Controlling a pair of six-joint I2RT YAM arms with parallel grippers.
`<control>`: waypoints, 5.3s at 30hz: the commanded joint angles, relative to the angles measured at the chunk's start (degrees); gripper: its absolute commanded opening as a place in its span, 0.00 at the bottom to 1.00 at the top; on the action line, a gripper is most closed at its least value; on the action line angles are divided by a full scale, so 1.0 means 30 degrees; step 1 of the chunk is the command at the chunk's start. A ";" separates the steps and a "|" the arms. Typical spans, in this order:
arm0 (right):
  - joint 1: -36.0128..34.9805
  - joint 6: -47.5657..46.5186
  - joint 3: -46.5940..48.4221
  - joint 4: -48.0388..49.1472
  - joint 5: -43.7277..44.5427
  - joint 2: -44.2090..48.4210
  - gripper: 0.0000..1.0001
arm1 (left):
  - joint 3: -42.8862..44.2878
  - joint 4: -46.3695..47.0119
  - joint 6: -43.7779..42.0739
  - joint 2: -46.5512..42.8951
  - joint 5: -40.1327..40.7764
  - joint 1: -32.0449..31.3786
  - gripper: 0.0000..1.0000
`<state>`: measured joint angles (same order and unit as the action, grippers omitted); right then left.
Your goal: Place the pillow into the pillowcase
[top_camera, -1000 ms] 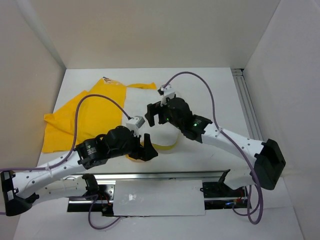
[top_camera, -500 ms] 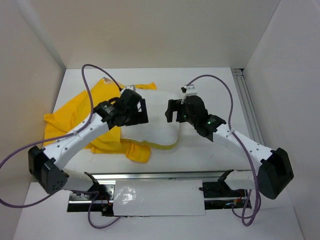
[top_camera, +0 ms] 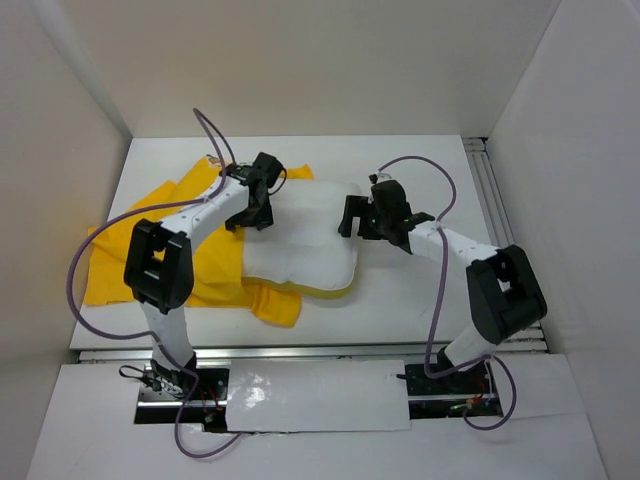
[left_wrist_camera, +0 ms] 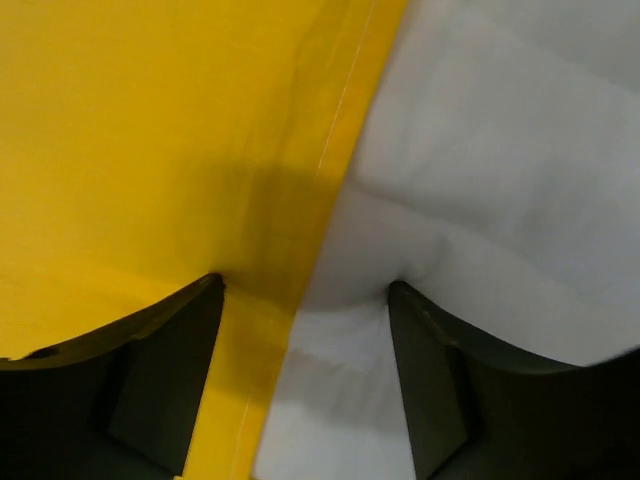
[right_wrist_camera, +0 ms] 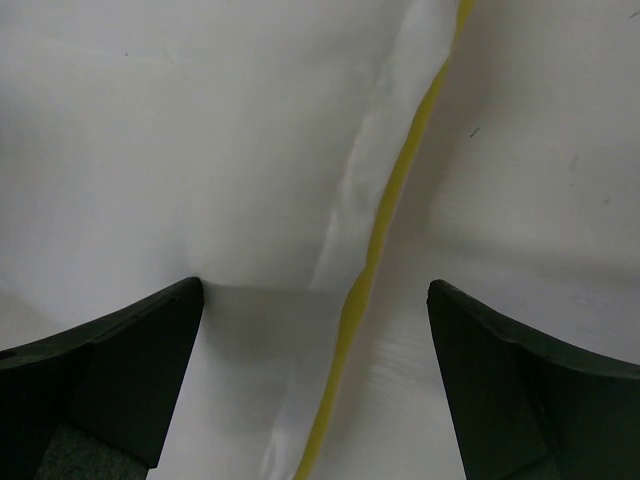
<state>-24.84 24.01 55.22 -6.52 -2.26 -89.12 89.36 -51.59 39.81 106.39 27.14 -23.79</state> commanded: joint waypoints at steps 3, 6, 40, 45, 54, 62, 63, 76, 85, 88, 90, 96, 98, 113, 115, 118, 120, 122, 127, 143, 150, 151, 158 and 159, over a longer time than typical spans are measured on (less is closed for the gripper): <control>0.0106 0.0317 0.1425 0.2260 -0.1557 -0.1726 1.00 | 0.2027 -0.1901 0.0702 0.1537 0.2234 0.0633 0.56; 0.0106 0.0491 0.1981 0.2263 -0.2000 -0.2836 1.00 | 0.2205 -0.2314 0.1171 0.1539 0.2234 0.1073 0.40; -0.0773 0.1313 0.3155 0.4458 -0.4191 -0.5856 0.95 | -0.1137 0.3279 -0.2340 -0.4171 -0.2272 0.2308 0.00; -0.1561 0.1112 0.3858 0.6333 -0.5926 -0.6214 0.00 | -0.0112 0.4161 -0.3105 -0.4994 -0.3829 0.1253 0.00; -0.4928 -0.1527 -0.1429 1.1074 -0.1475 0.3420 0.00 | 0.2291 0.4540 -0.3486 -0.5551 -0.5676 -0.2349 0.00; -0.6456 -0.1795 -0.6893 1.4643 0.2448 0.7617 0.00 | 0.2967 0.4979 -0.3312 -0.7013 -0.6174 -0.5891 0.00; -0.6456 -0.1792 -0.6894 1.3785 0.2946 0.7617 0.00 | 0.2735 0.4981 -0.3310 -0.7219 -0.5884 -0.6275 0.00; -0.6632 -0.1024 -0.7307 0.0800 0.8367 1.2774 1.00 | 0.0327 0.3782 -0.1200 -0.5934 -0.1460 -0.5665 0.00; -0.5551 -0.8526 -0.1889 0.3724 0.4040 0.5195 1.00 | 0.1089 0.3575 -0.1200 -0.4760 -0.1399 -0.4638 0.00; -0.4262 -0.8941 0.0746 0.3933 0.1297 0.1745 1.00 | 0.1267 0.3575 -0.1200 -0.4760 -0.1399 -0.4404 0.00; -0.3324 -0.9436 0.2331 0.4310 -0.0147 0.0300 1.00 | 0.1502 0.3401 -0.1200 -0.4760 -0.1399 -0.4024 0.00; -0.1652 -1.1633 0.5933 0.4697 -0.6828 -0.5847 0.94 | 0.2088 0.3399 -0.1611 -0.4760 -0.1574 -0.3204 0.00; -0.1652 -1.2131 0.7132 0.4519 -0.7827 -0.6938 0.91 | 0.2554 0.3399 -0.1960 -0.4586 -0.1750 -0.3202 0.00; -0.3553 -1.0964 0.1815 1.0953 -0.7542 -0.1327 0.00 | 0.6010 0.2522 -0.0997 -0.1830 -0.1780 -0.2353 0.00; -0.4286 -1.0175 -0.0558 1.2275 -0.6164 0.0198 0.00 | 0.6627 0.2520 -0.0790 -0.1625 -0.1985 -0.2527 0.00; -0.4986 -0.8915 -0.2841 1.4943 -0.5431 0.1815 0.00 | 0.7009 0.3307 -0.0468 -0.2033 -0.2333 -0.3580 0.00; -0.5167 -0.8416 -0.3288 1.6258 -0.4177 0.1992 0.00 | 0.6777 0.3894 -0.0729 -0.2648 -0.3123 -0.4664 0.00; -0.5721 -0.7800 -0.3524 1.7170 -0.3118 0.1817 0.00 | 0.6572 0.4364 -0.0908 -0.3175 -0.3828 -0.5512 0.00; -0.6190 -0.6192 -0.4752 2.1738 0.0946 0.1377 0.00 | 0.3185 0.6354 -0.1640 -0.5869 -0.6081 -0.9320 0.00; -0.5491 -0.1587 -0.9530 2.3711 0.6526 0.5243 0.00 | -0.5764 0.8055 0.1317 -0.7631 -0.7315 -1.2636 0.00; -0.5314 -0.1995 -0.8856 1.9437 0.5940 0.5889 0.00 | -0.3484 0.4958 0.2079 -0.5378 -0.5006 -1.2636 0.14; -0.5314 -0.1997 -0.8682 1.8909 0.5940 0.6063 0.00 | -0.2928 0.3647 0.2081 -0.5143 -0.4538 -1.2462 0.23; -0.4962 -0.3109 -0.9413 1.8083 0.4535 0.6707 0.00 | 0.2083 -0.0437 0.1996 -0.4203 -0.1076 -1.0416 0.95; -0.4962 -0.3372 -0.9413 1.8083 0.4359 0.6883 0.00 | 0.2929 -0.0642 0.1616 -0.4203 -0.0815 -1.0032 1.00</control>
<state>-40.07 15.49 25.91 43.13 11.68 -72.29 91.94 -48.14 44.99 94.41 18.28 -57.54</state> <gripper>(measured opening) 0.023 0.957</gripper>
